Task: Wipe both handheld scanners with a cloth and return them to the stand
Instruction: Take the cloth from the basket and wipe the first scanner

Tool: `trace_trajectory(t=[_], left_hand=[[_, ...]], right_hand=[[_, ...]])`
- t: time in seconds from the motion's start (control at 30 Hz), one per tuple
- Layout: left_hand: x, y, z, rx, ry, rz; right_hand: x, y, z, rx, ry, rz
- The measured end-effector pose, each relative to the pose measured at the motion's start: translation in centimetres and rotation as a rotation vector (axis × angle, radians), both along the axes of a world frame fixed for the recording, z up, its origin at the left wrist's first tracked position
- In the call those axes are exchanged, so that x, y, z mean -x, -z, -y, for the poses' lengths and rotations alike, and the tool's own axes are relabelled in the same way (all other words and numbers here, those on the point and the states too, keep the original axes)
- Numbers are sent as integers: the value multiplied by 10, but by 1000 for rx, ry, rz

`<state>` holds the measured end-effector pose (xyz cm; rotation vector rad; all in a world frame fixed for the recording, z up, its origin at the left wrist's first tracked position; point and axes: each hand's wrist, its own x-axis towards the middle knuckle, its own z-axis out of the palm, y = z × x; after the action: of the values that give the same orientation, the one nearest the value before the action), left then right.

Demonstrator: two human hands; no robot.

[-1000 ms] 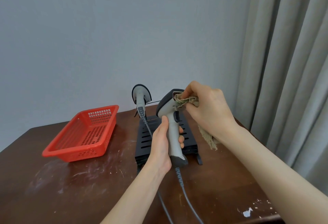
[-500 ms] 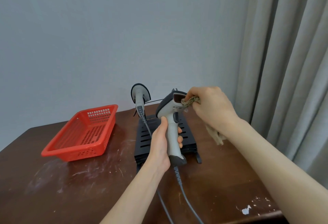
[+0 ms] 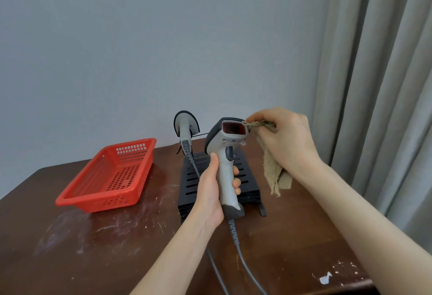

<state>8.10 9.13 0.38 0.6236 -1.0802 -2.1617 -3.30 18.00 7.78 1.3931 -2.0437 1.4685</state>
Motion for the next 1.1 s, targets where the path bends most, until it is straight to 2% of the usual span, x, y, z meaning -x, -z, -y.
trace_trajectory(t=[0.27, 0.47, 0.63, 0.73, 0.97, 1.1], left_hand=[[2, -2, -4, 72, -41, 59], [5, 0, -2, 131, -47, 61], [2, -3, -2, 129, -78, 74], [3, -4, -4, 128, -72, 83], [4, -4, -4, 131, -67, 87], [4, -4, -4, 135, -72, 106]], right_hand=[[-7, 2, 15, -108, 77, -99], [-17, -8, 19, -9, 54, -61], [-6, -4, 17, -183, 119, -144], [-5, -7, 16, -209, 165, -132], [-16, -15, 18, -73, 13, -58], [-13, -15, 17, -111, -6, -47]])
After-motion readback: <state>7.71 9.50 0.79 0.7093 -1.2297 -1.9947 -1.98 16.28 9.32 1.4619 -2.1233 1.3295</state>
